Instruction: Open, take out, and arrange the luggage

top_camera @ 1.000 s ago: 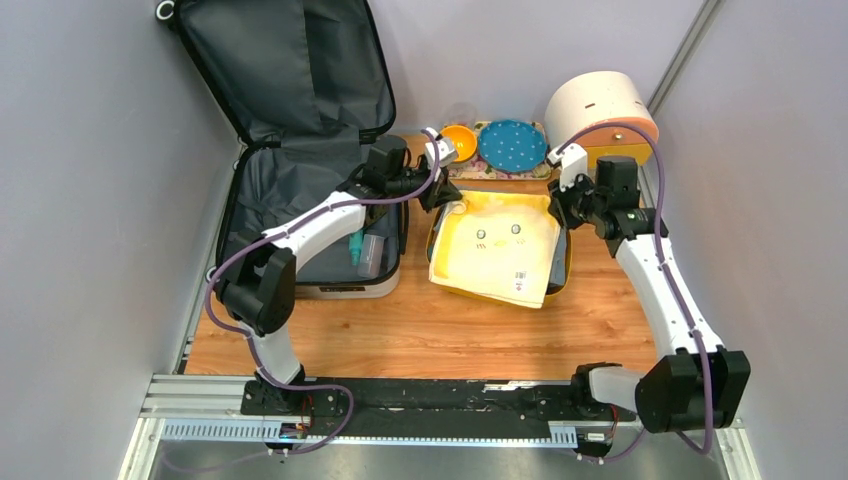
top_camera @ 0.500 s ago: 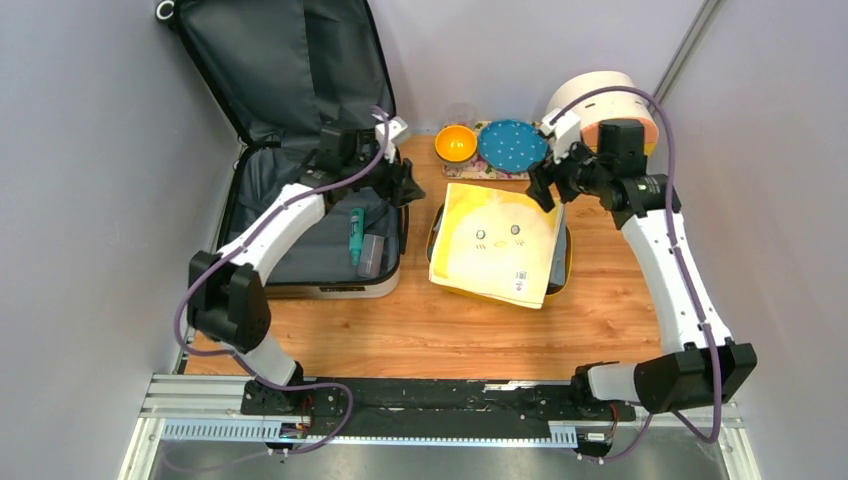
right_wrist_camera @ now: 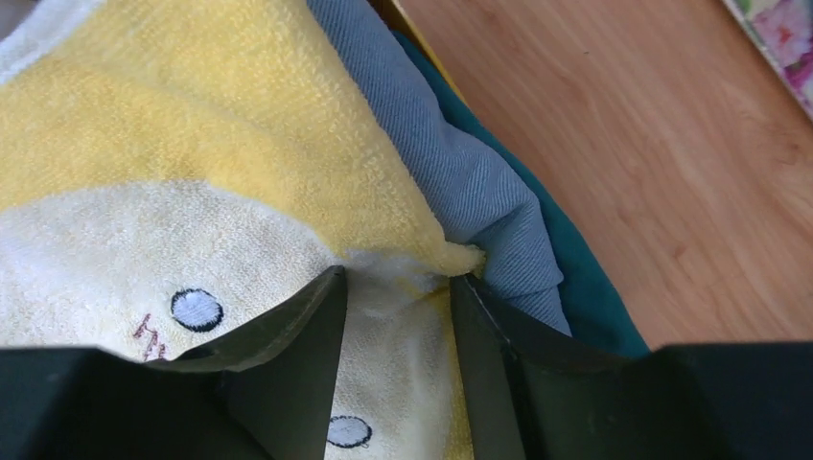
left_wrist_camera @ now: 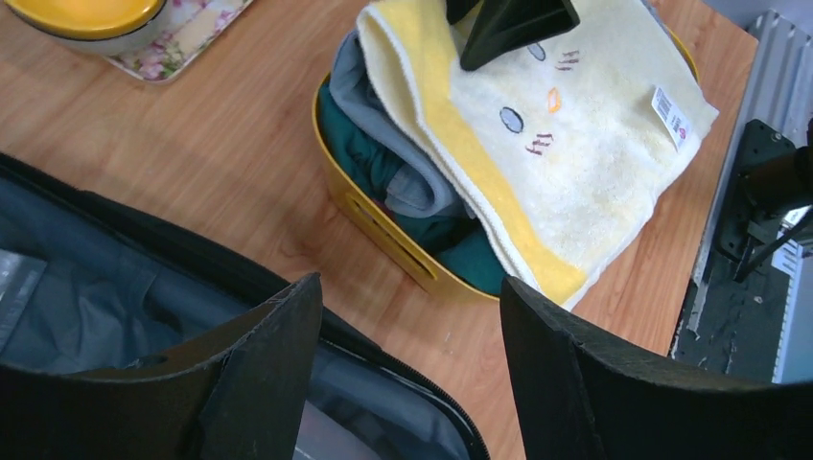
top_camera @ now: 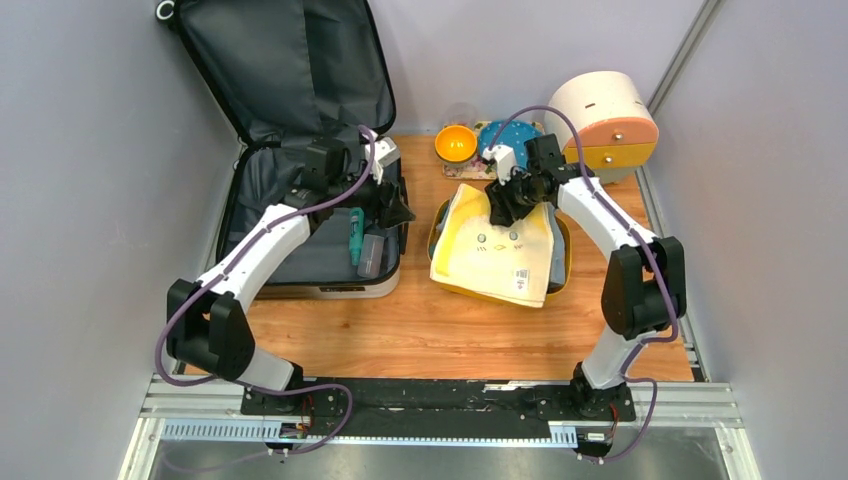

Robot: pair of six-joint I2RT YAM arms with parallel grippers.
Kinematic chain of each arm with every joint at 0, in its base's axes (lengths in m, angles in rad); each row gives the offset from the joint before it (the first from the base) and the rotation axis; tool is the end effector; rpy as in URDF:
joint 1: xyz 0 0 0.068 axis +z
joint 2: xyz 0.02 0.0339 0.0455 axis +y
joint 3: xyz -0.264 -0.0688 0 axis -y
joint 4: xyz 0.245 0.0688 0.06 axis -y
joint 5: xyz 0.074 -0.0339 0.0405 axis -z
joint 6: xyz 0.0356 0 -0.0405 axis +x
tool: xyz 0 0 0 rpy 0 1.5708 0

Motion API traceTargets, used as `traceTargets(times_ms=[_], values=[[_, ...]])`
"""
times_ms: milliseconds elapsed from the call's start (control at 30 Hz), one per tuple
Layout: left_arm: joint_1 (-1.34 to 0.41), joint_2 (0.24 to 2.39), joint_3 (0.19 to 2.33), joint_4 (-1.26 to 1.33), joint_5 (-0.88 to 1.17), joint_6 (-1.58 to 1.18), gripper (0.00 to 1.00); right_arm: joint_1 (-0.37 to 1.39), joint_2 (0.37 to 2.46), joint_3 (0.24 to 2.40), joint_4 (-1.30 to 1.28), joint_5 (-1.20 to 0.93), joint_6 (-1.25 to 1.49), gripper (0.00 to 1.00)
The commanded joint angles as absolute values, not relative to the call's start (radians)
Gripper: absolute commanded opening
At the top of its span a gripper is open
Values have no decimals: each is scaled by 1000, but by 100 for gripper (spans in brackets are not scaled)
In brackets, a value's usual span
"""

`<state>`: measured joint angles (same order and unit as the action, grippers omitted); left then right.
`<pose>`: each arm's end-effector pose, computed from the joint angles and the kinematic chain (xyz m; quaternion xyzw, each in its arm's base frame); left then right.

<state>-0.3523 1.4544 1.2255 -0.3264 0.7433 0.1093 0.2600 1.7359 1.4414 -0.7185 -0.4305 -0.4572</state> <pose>0.2983 -0.1353 0.3257 0.3581 0.7522 -0.3699 0.4112 0.3552 0.1099 0.2700 -0.3847 0.8588 0.1779 0.2878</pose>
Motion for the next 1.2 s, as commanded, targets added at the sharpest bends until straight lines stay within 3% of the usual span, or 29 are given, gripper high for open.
traceTargets(times_ms=[0,233,400,733,933,1033,1167], values=[[-409,1514,1279,-295,798,141,74,255,1714,1387,-727,-483,-442,52],[-515,1690,1429,-146,744,118,68,192,1507,1519,-859,-545,-394,56],[-555,1841,1549,-94,719,95,64,140,1408,1380,-877,-463,-454,53],[-561,1947,1494,-202,618,173,57,88,1526,1157,-759,-319,-514,50],[-572,2014,1482,-317,594,172,53,26,1563,1101,-772,-308,-626,55],[-574,2010,1502,-318,598,147,56,26,1542,1129,-816,-356,-634,61],[-558,1951,1610,-377,685,117,71,35,1497,1320,-935,-475,-624,68]])
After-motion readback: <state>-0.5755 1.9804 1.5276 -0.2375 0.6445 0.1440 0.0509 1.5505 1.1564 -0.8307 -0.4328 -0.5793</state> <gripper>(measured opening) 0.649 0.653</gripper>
